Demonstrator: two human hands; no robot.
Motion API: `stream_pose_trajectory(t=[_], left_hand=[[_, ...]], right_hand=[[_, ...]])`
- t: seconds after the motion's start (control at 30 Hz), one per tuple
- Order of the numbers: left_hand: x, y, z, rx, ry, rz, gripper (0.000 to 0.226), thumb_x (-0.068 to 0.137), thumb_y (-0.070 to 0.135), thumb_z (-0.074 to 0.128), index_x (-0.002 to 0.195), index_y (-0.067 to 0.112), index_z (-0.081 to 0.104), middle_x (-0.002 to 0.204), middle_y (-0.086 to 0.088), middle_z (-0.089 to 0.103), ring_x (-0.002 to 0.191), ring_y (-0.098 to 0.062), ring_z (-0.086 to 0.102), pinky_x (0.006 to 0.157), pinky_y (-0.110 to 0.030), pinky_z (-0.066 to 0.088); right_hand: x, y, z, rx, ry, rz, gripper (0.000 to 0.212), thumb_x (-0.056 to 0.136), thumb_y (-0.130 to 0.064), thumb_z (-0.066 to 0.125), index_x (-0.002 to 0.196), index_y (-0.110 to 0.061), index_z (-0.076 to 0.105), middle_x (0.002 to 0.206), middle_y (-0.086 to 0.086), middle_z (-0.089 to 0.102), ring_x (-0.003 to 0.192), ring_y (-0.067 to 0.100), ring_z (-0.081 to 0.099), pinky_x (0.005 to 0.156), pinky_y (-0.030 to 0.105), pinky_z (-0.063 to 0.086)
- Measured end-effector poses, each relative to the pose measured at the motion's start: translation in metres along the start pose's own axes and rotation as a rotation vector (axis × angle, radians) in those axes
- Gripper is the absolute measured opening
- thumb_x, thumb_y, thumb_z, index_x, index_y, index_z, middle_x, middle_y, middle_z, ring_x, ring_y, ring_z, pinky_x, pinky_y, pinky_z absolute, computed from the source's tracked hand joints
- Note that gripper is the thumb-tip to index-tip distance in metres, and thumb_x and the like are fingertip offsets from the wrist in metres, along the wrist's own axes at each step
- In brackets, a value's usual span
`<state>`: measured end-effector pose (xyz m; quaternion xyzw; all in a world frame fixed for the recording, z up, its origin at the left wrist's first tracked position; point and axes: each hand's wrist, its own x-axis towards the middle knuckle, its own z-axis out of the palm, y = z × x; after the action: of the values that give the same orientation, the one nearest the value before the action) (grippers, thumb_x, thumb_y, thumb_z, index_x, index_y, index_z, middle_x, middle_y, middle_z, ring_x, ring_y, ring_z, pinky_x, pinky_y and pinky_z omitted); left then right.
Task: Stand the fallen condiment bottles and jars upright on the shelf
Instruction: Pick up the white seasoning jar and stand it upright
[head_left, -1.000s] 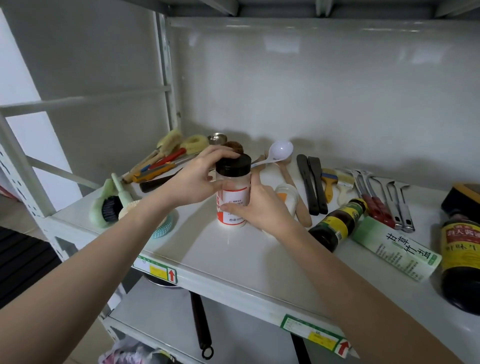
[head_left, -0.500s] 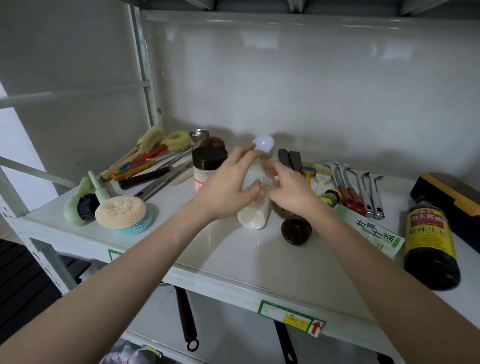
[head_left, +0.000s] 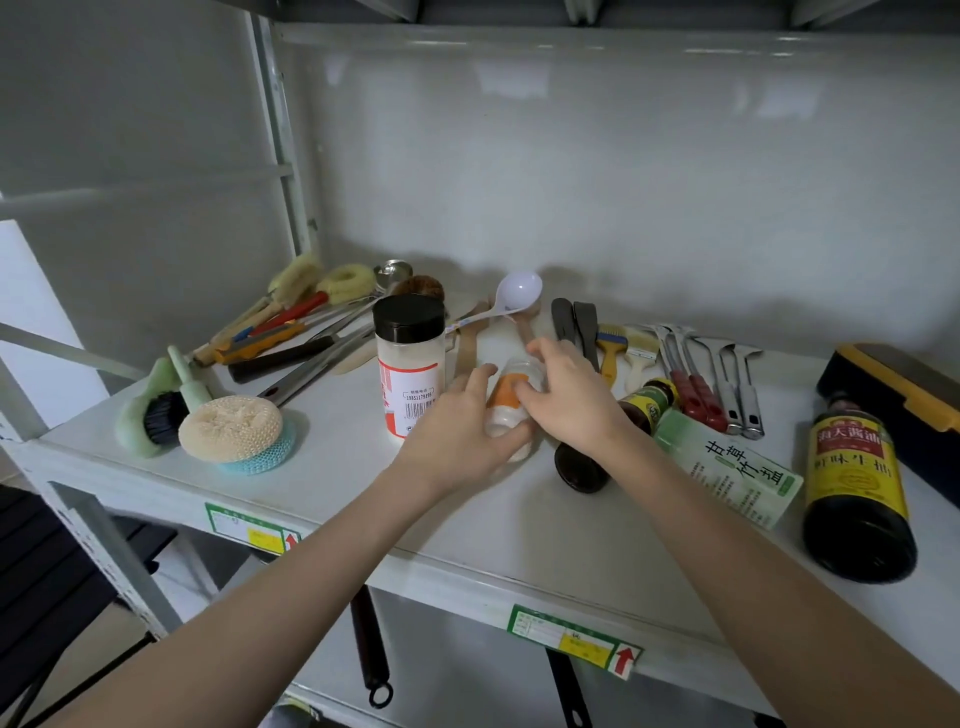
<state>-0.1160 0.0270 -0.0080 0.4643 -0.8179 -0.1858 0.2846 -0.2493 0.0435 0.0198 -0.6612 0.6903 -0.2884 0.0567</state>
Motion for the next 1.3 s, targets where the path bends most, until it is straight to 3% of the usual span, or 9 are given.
stream_pose_trajectory(t=[0.23,0.3,0.47,0.6,0.7,0.87,1.07,1.2,1.3], left_hand=[[-0.003,-0.008,-0.059,0.178,0.489,0.41,0.041,0.078,0.022,0.053,0.118,0.014,0.057,0.122,-0.006,0.057,0.108,-0.028,0.05,0.092,-0.03,0.038],[0.002,-0.017,-0.074,0.181,0.513,0.347,0.052,0.077,0.025,0.053,0.127,0.013,0.049,0.131,-0.008,0.049,0.116,-0.028,0.046,0.097,-0.032,0.037],[0.015,-0.054,-0.082,-0.413,0.076,0.014,0.085,0.08,0.006,0.065,0.146,0.02,0.014,0.147,0.001,0.032,0.136,-0.013,0.031,0.102,-0.024,0.029],[0.02,-0.081,-0.062,-0.428,-0.168,-0.069,0.084,0.075,0.0,0.069,0.142,0.021,0.022,0.128,0.004,0.051,0.118,-0.013,0.052,0.092,-0.018,0.044],[0.023,-0.089,-0.05,-0.434,-0.137,-0.097,0.081,0.069,0.012,0.078,0.135,0.022,0.032,0.12,0.001,0.06,0.107,-0.009,0.061,0.095,-0.037,0.051],[0.025,-0.09,-0.046,-0.333,-0.079,-0.134,0.075,0.061,0.034,0.084,0.123,0.028,0.042,0.113,0.005,0.065,0.102,-0.012,0.063,0.092,-0.037,0.052],[0.03,-0.095,-0.03,-0.38,-0.057,-0.173,0.094,0.041,0.068,0.082,0.12,0.035,0.044,0.116,0.003,0.061,0.111,-0.016,0.058,0.095,-0.042,0.051],[0.024,-0.091,-0.034,-0.461,-0.152,-0.147,0.068,0.064,0.031,0.084,0.12,0.033,0.046,0.118,0.001,0.062,0.11,-0.016,0.059,0.092,-0.031,0.053],[0.024,-0.099,-0.035,-0.488,-0.172,-0.122,0.082,0.066,0.019,0.082,0.134,0.022,0.036,0.123,0.003,0.059,0.111,-0.011,0.058,0.083,-0.019,0.05]], right_hand=[[0.009,-0.039,0.01,0.261,0.01,-0.078,0.044,0.077,-0.034,0.056,0.119,-0.027,0.045,0.115,-0.005,0.056,0.115,0.017,0.054,0.103,0.04,0.039],[0.011,-0.047,0.018,0.316,-0.013,-0.094,0.051,0.077,-0.027,0.061,0.125,-0.024,0.043,0.12,-0.003,0.057,0.117,0.014,0.053,0.098,0.022,0.038],[0.012,-0.058,0.023,0.373,-0.029,-0.143,0.066,0.079,-0.019,0.061,0.137,-0.024,0.029,0.131,-0.002,0.051,0.116,0.013,0.052,0.073,0.004,0.032],[0.021,-0.07,0.016,0.354,0.058,-0.203,0.061,0.081,-0.026,0.062,0.135,-0.029,0.034,0.122,-0.003,0.054,0.103,0.008,0.051,0.07,0.003,0.033],[0.027,-0.076,0.015,0.308,0.043,-0.214,0.055,0.079,-0.039,0.064,0.129,-0.031,0.042,0.123,0.002,0.055,0.11,0.013,0.052,0.081,0.019,0.036],[0.03,-0.077,0.02,0.178,0.053,-0.212,0.045,0.078,-0.044,0.065,0.118,-0.028,0.052,0.116,0.002,0.052,0.098,0.009,0.046,0.067,0.002,0.03],[0.035,-0.078,0.023,0.123,0.092,-0.218,0.046,0.075,-0.047,0.068,0.113,-0.025,0.053,0.103,-0.001,0.04,0.104,0.022,0.049,0.074,0.028,0.035],[0.042,-0.071,0.019,0.202,0.018,-0.246,0.042,0.077,-0.035,0.07,0.114,-0.021,0.056,0.108,0.002,0.047,0.107,0.023,0.051,0.082,0.026,0.035],[0.047,-0.064,0.015,0.292,-0.077,-0.239,0.04,0.08,-0.025,0.069,0.117,-0.022,0.056,0.121,0.003,0.055,0.112,0.02,0.052,0.088,0.025,0.037]])
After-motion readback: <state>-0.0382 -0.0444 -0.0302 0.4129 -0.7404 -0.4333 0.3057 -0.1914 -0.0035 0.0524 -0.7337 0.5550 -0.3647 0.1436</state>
